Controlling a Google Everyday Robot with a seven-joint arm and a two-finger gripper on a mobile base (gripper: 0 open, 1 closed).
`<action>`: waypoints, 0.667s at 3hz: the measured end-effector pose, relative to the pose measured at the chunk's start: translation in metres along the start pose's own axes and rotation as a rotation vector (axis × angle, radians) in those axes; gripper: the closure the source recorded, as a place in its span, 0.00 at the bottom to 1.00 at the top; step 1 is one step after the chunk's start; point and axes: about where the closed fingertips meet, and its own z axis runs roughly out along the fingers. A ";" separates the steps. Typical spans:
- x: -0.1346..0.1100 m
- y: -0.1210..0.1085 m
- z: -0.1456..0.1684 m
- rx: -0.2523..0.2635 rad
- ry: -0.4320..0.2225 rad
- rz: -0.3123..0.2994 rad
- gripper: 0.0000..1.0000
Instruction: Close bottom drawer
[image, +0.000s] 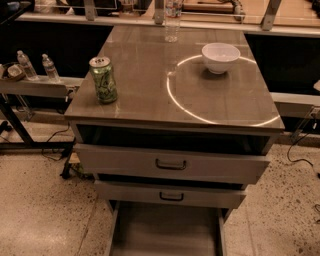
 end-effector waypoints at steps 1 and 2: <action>0.031 0.016 0.031 -0.025 -0.039 -0.012 0.00; 0.044 0.048 0.089 -0.094 -0.092 -0.062 0.00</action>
Offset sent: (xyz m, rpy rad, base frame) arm -0.0371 -0.0040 -0.1621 0.1301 0.0782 0.1737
